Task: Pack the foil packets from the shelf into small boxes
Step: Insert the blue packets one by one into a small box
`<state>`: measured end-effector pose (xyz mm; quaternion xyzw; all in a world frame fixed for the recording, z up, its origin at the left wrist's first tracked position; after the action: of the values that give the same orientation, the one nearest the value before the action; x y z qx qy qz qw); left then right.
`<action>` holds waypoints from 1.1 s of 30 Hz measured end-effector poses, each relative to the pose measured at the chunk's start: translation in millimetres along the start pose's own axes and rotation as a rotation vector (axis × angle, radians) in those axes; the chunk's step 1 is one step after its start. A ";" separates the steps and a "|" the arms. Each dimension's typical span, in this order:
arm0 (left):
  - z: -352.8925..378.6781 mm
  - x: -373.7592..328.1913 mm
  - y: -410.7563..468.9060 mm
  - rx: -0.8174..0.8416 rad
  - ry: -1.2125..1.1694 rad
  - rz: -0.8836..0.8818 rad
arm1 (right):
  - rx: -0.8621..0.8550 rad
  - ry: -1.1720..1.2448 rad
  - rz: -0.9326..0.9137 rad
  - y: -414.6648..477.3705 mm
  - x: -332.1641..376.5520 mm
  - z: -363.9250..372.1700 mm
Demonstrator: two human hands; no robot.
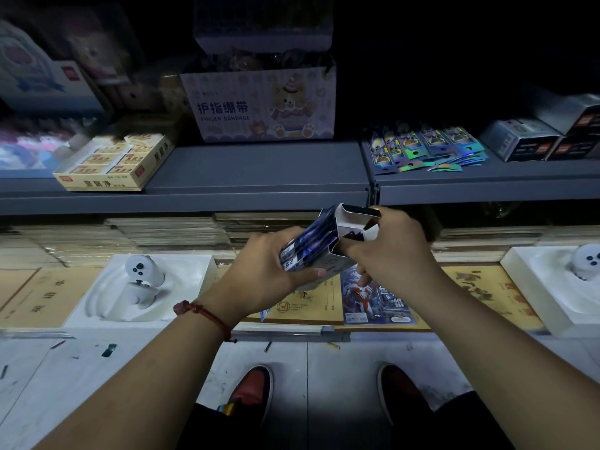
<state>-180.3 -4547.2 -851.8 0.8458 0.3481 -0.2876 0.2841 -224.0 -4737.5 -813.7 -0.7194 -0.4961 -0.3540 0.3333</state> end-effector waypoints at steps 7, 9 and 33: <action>-1.5 -4.9 -1.9 0.043 0.030 0.034 | 0.196 0.062 0.232 6.4 -5.8 4.0; -1.7 -5.7 -1.9 0.041 0.025 0.035 | 0.188 0.068 0.241 9.9 -9.4 4.2; -5.1 2.8 0.3 0.000 -0.306 -0.144 | -0.039 0.040 -0.027 10.2 -4.0 2.1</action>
<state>-177.0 -4542.7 -850.2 0.7651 0.3604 -0.4326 0.3124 -215.0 -4740.6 -819.5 -0.7117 -0.4920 -0.3824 0.3243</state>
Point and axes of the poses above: each hand's wrist, its own y-axis towards the middle knuckle, its own z-axis out of the palm, x = y × z, the point moved 2 cm from there along y, towards the middle knuckle, and after that the axes turned 12 degrees about z, right-handed, at the moved point
